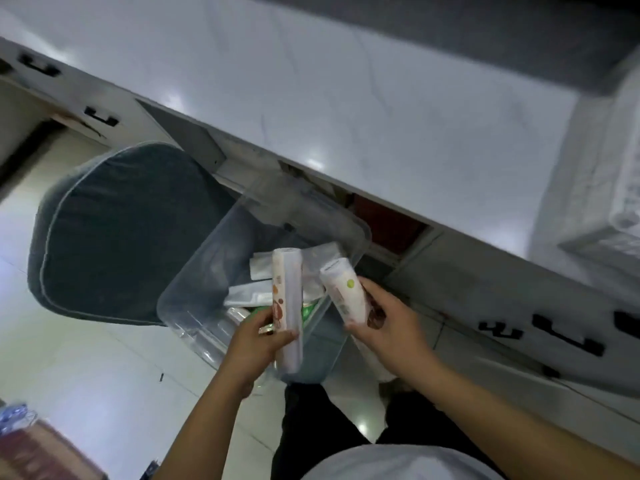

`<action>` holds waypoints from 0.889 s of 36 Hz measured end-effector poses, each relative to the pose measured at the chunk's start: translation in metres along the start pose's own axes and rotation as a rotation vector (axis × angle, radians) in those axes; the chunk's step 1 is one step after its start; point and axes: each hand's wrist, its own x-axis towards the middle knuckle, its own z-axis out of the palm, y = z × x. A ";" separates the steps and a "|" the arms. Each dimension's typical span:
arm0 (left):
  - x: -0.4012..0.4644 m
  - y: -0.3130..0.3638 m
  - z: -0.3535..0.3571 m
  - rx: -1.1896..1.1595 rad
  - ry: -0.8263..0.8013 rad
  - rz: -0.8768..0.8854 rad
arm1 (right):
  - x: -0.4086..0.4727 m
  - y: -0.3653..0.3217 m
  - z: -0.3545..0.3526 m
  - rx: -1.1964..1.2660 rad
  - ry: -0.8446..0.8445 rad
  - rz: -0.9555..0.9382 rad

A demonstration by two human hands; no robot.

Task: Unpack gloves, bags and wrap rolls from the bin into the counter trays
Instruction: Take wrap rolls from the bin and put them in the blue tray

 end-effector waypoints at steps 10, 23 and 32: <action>-0.117 0.090 0.143 -0.192 -0.103 0.282 | -0.112 -0.009 -0.197 0.171 0.151 -0.185; -0.165 0.185 0.270 0.050 -0.405 0.514 | -0.214 0.029 -0.321 0.308 0.570 -0.161; -0.173 0.215 0.336 0.144 -0.512 0.585 | -0.236 0.052 -0.379 0.269 0.820 -0.143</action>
